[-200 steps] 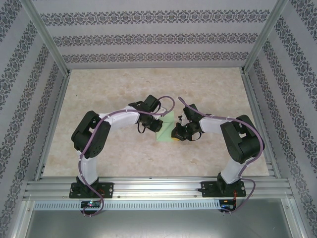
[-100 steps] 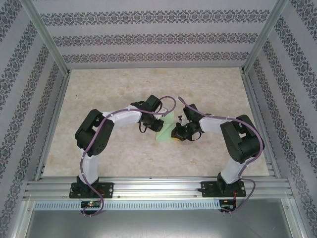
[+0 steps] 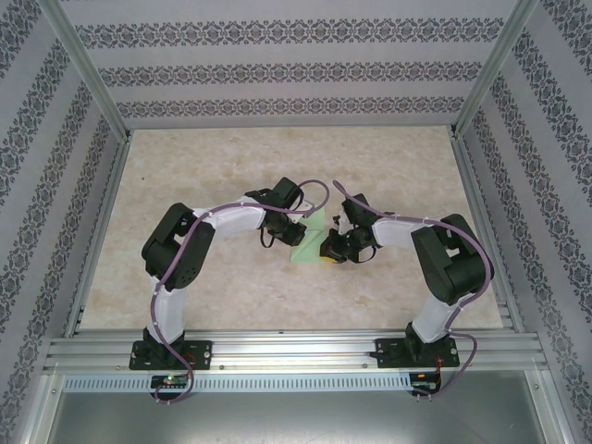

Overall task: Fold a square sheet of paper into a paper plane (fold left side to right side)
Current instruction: Fold the triangle a second time at the center of the table.

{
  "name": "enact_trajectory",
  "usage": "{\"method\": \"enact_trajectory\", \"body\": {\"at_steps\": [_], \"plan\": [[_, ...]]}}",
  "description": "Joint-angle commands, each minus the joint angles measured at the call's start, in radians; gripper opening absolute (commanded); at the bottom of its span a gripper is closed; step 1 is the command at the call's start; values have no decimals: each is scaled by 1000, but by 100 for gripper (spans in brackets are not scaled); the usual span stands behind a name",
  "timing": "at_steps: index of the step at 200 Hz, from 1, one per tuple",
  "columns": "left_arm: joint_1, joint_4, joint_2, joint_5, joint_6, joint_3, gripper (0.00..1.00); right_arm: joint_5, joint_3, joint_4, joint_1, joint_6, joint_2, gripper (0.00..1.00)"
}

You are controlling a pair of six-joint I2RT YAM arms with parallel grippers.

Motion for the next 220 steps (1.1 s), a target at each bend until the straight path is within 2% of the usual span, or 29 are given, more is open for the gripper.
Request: {"method": "enact_trajectory", "body": {"at_steps": [1,102,156,184,220], "plan": [[12,-14,11,-21,14,13,11,60,-5,-64,13,-19,35,10],[12,-12,17,-17,9,-7,11,50,8,-50,13,-23,30,12],[11,-8,25,-16,6,-19,11,30,18,-9,-1,-7,-53,20],[11,-3,34,-14,4,-18,11,8,-7,66,-29,42,-103,19],[12,8,37,-5,0,-18,11,-18,-8,185,-27,122,-86,15]]}}
